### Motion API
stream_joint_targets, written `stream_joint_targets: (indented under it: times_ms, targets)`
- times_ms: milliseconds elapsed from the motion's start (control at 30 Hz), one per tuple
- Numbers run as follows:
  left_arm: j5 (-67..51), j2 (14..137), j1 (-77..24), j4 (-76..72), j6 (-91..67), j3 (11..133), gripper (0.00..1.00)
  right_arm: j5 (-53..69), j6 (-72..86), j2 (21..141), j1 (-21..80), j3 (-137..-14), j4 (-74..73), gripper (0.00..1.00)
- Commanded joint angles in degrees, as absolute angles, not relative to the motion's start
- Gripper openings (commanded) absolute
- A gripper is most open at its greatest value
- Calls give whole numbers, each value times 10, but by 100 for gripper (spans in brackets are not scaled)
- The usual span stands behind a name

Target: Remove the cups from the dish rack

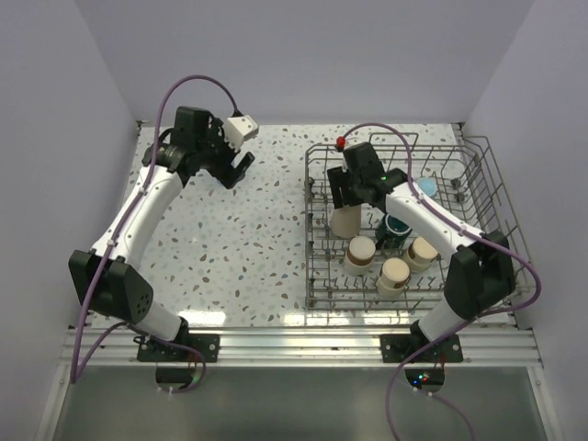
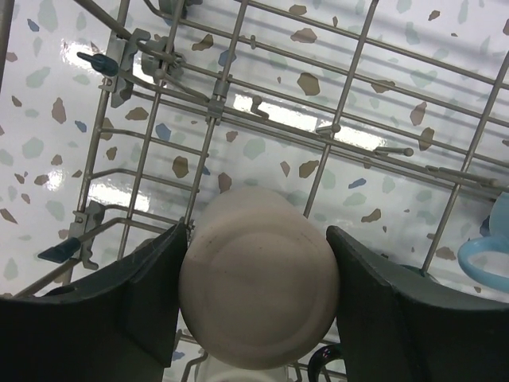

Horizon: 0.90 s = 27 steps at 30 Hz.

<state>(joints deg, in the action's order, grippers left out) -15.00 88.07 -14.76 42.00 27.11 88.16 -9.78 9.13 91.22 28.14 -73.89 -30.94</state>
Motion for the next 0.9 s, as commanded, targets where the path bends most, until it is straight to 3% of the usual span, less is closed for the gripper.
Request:
stream_joint_targets:
  times_ms: [0,200,400,467,500,700,867]
  targets:
    - [-175,849,-145,402,255,877,88,-124,80,904,280,-740,-301,35]
    - [-207,823,-145,389,234,865,87,-124,63,845,280,-766,-336,24]
    - [-269,793,-131,351,200,853,86,-106,56,760,279,-818,-355,24]
    - [-365,785,-90,331,178,846,85,-57,72,743,279,-838,-338,25]
    - [-449,781,-71,324,170,845,85,-31,82,730,279,-845,-301,24]
    - [-671,782,-1,242,91,822,84,89,220,732,279,-828,-35,18]
    - [-763,759,-1,-22,-126,731,86,140,349,789,288,-825,134,14]
